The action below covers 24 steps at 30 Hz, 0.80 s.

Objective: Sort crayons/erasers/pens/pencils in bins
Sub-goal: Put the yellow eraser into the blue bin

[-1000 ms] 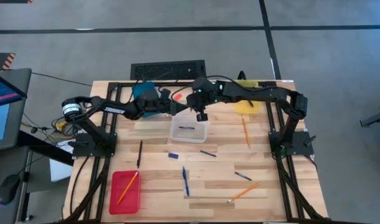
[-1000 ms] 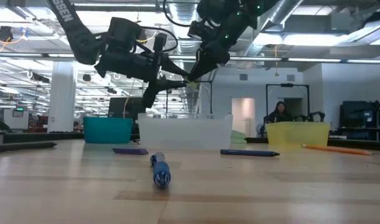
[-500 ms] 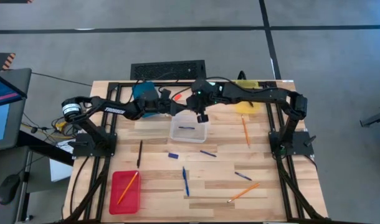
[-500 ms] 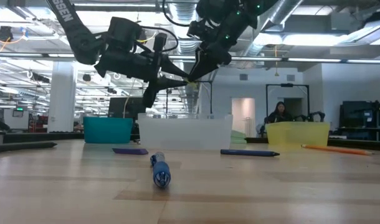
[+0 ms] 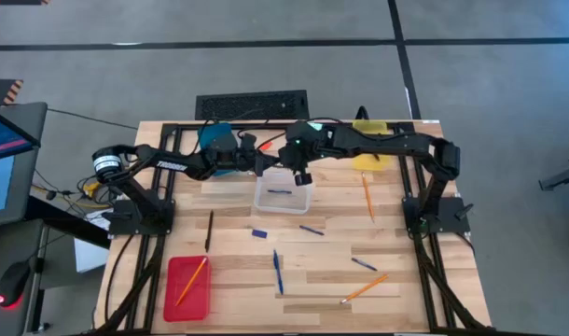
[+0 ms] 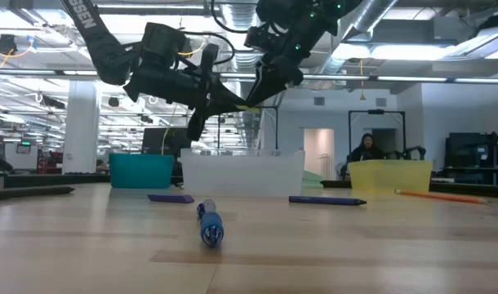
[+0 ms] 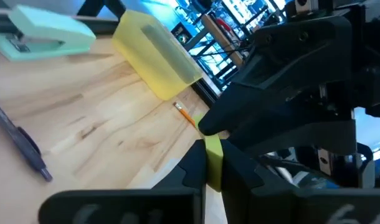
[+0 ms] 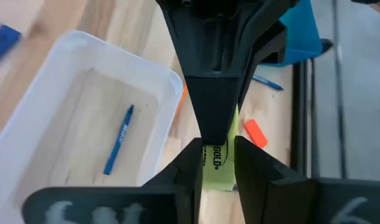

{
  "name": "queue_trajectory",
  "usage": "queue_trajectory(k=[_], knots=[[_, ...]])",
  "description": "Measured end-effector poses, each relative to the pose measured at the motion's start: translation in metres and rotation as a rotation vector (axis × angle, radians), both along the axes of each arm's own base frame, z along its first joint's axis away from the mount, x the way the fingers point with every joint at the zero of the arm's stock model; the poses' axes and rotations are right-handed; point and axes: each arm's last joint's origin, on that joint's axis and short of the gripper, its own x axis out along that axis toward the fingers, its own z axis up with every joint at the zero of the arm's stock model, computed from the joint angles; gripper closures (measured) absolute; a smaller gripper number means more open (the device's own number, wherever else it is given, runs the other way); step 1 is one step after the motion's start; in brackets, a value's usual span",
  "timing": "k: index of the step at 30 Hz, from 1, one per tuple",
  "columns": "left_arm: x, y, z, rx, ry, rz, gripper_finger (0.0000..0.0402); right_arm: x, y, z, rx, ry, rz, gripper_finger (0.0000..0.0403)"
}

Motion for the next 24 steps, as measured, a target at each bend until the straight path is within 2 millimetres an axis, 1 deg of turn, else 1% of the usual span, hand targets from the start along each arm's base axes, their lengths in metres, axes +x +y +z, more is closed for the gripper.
queue_trajectory(k=[4, 8, 9, 11, 12, 14, 16, 18, 20, 22, 24], knots=[[-0.001, 0.002, -0.001, 0.079, 0.025, 0.019, 0.0394, -0.002, 0.011, 0.005, -0.085, 0.03, -0.051, 0.0255], [-0.002, 0.004, -0.004, 0.168, 0.075, 0.019, 0.0394, -0.012, 0.026, 0.019, -0.152, 0.056, -0.049, 0.0198], [-0.003, 0.005, -0.005, 0.195, 0.086, 0.014, 0.0394, -0.016, 0.029, 0.022, -0.153, 0.076, -0.044, 0.019], [-0.004, 0.006, -0.006, 0.246, 0.106, 0.005, 0.0394, -0.025, 0.034, 0.026, -0.139, 0.107, -0.051, 0.0187], [-0.004, 0.007, -0.006, 0.274, 0.112, 0.001, 0.0394, -0.027, 0.035, 0.029, -0.125, 0.106, -0.064, 0.0192], [-0.005, 0.008, -0.005, 0.312, 0.124, -0.009, 0.0394, -0.039, 0.038, 0.032, -0.109, 0.134, -0.081, 0.0215], [-0.008, 0.008, -0.004, 0.34, 0.141, -0.038, 0.0394, -0.052, 0.038, 0.034, -0.108, 0.132, -0.098, 0.025], [-0.009, 0.008, 0.0, 0.364, 0.158, -0.072, 0.0394, -0.065, 0.036, 0.031, -0.094, 0.136, -0.123, 0.0292], [-0.012, 0.006, 0.007, 0.387, 0.204, -0.101, 0.0394, -0.078, 0.033, 0.025, -0.07, 0.118, -0.166, 0.0337], [-0.013, 0.005, 0.017, 0.435, 0.262, -0.124, 0.0394, -0.091, 0.03, 0.019, -0.042, 0.092, -0.212, 0.0378], [-0.015, 0.002, 0.031, 0.483, 0.34, -0.143, 0.0394, -0.102, 0.029, 0.012, -0.024, 0.03, -0.255, 0.0395]])
